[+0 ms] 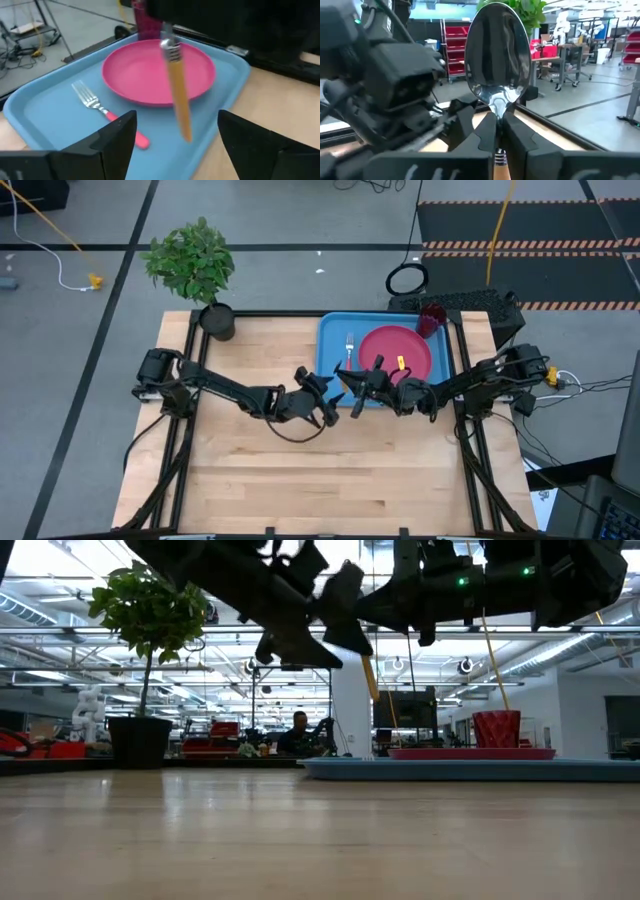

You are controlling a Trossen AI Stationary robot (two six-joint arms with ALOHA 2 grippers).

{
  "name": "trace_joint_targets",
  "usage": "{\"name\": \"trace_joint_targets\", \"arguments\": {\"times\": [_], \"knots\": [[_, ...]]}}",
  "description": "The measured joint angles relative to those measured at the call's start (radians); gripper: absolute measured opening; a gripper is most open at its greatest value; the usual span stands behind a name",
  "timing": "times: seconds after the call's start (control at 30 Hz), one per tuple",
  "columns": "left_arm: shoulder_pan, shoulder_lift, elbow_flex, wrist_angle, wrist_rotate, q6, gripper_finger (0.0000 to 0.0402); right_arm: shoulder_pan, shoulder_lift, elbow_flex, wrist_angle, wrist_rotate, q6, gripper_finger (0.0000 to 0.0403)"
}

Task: Pick and place plate/cup/fork/spoon on tray
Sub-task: Put the yellow spoon on the blue tray to the left of the pink fork

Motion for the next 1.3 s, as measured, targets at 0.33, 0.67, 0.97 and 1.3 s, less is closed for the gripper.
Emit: {"name": "trace_joint_targets", "arguments": {"times": [0.33, 0.67, 0.97, 1.3], "knots": [[0.064, 0.034, 0.000, 0.109, 0.095, 0.084, 0.0230, -0.006, 0.000, 0.000, 0.004, -0.006, -0.035, 0.0008], [0.081, 0.051, 0.000, 0.152, 0.176, 0.167, 0.0121, -0.006, 0.000, 0.000, -0.004, -0.027, -0.050, 0.0008], [0.096, 0.051, -0.002, 0.103, 0.190, 0.153, 0.0030, -0.001, -0.001, -0.001, -0.029, -0.013, -0.050, 0.0008], [0.090, 0.039, -0.001, 0.031, 0.257, 0.173, 0.0033, 0.004, -0.064, 0.002, -0.251, -0.080, 0.046, 0.0038]]}}
